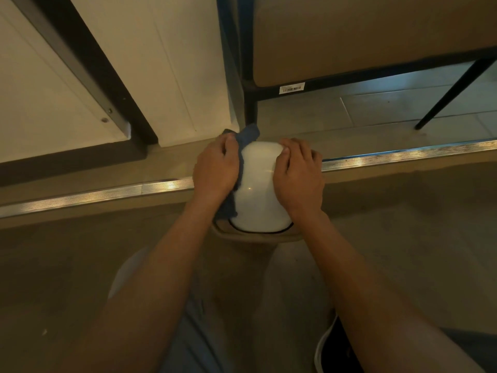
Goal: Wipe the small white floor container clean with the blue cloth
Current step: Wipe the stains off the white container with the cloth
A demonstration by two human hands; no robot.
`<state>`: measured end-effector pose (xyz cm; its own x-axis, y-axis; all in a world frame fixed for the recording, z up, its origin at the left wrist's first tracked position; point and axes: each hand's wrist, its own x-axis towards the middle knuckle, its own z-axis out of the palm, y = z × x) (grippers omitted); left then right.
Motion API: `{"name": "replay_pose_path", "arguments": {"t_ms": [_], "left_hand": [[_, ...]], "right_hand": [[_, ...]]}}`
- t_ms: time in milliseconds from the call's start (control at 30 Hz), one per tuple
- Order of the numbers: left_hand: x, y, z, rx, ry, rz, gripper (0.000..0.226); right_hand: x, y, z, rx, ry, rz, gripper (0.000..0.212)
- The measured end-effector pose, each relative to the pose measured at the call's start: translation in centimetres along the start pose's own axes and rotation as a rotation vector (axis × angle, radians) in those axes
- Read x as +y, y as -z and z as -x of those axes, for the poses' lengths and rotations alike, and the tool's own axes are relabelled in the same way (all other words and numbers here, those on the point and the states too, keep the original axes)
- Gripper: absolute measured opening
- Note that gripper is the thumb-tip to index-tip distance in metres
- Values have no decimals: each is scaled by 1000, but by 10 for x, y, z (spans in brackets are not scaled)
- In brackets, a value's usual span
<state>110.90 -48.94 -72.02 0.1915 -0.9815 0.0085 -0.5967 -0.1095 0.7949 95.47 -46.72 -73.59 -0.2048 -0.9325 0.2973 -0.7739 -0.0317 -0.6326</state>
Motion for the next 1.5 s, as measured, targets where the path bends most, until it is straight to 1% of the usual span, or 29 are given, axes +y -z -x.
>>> {"name": "replay_pose_path", "arguments": {"t_ms": [67,133,233,300,400,500,600,667,767,800,867,933,1000,1100,1167,1233,1267,1333,1400,1467,1500], "left_hand": [[7,3,-23,-98,151,67,38],[8,0,-31,-136,213,139,36],[-1,3,-13,-92,202,264,43],[-16,1,17,-35,140,274,53],[-38,-11,68,41,134,331,72],[-41,-19,84,82,70,264,66],[-28,-12,50,74,171,308,59],[-17,-2,17,26,228,251,52],[-4,5,-11,-67,235,188,51],[-3,5,-10,-67,221,190,52],[-6,0,6,-10,165,208,51],[-15,-5,42,66,69,183,51],[-27,-11,77,89,21,175,56],[-30,-12,87,105,22,165,57],[-22,-6,66,98,42,177,49],[-14,0,30,49,118,193,43],[-9,3,11,4,160,157,41],[2,6,-17,-101,147,4,38],[16,3,-28,-175,34,-188,38],[28,-2,-28,-193,-121,-371,40],[31,-2,-28,-189,-187,-420,41]], "right_hand": [[0,-1,-1,-13,-16,-12,40],[0,-2,-1,-21,-37,-12,39],[0,-3,-1,-10,-43,-6,39],[0,-3,-1,-4,-34,-11,37],[1,-3,0,23,-28,-26,35],[2,-3,0,22,-18,-37,36],[5,-2,0,-6,6,-43,38],[7,-3,-2,-6,14,-37,40],[6,-6,-4,-1,8,-10,46],[5,-6,-4,2,0,-5,46],[3,-4,-3,6,-19,-8,44],[1,-3,-1,15,-26,-15,40],[1,-2,0,24,-24,-40,37],[4,-2,-1,10,-17,-62,41],[6,-3,-1,0,1,-50,46],[6,-3,-1,-6,9,-46,45],[6,-3,-1,-8,9,-46,43],[4,-3,-2,-8,-1,-44,41],[1,-1,-2,-8,-18,-48,40],[-1,0,-2,7,-22,-50,39],[-2,0,-2,11,-17,-45,41]]}}
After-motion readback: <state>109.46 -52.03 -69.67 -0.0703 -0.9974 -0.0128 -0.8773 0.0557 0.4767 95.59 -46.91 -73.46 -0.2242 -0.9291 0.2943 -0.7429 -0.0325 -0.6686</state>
